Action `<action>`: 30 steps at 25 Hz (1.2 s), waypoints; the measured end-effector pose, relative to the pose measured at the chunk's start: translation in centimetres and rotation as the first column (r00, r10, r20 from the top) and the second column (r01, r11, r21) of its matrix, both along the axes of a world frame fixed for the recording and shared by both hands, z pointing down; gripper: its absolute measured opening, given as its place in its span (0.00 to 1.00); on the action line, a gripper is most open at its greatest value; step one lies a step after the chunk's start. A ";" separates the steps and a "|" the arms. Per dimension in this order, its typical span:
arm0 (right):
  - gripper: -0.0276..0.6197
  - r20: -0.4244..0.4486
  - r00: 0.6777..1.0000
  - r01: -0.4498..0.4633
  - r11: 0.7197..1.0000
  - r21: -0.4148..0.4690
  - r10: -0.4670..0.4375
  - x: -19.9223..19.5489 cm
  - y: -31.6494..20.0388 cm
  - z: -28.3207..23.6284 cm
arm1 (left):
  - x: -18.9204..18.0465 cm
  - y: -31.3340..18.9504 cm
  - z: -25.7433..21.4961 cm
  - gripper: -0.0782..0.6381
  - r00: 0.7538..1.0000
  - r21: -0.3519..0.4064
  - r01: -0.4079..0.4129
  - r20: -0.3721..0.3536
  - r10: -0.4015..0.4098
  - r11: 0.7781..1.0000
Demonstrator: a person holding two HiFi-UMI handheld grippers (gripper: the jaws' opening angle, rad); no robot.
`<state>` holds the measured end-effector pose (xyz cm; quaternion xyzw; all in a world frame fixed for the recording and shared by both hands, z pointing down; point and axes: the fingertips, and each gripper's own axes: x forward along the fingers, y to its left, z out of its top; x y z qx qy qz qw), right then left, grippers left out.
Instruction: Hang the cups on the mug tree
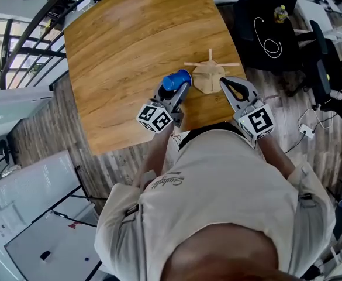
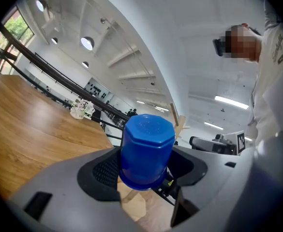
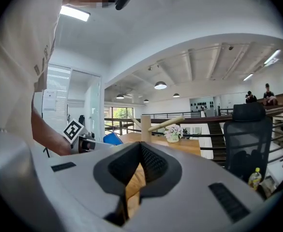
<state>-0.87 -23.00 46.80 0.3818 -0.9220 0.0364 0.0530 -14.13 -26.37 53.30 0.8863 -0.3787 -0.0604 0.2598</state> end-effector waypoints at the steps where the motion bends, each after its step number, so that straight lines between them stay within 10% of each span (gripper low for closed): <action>1: 0.04 -0.003 1.000 0.004 1.000 0.003 -0.004 -0.1 0.1 0.0 | 0.0 -0.1 0.3 0.52 1.000 -0.004 0.001 -0.009 -0.001 1.000; 30: 0.04 -0.030 0.999 -0.028 0.998 -0.052 0.026 -2.0 -1.0 0.8 | 4.1 -2.8 9.3 0.52 0.990 -0.141 -0.136 -0.068 0.127 0.981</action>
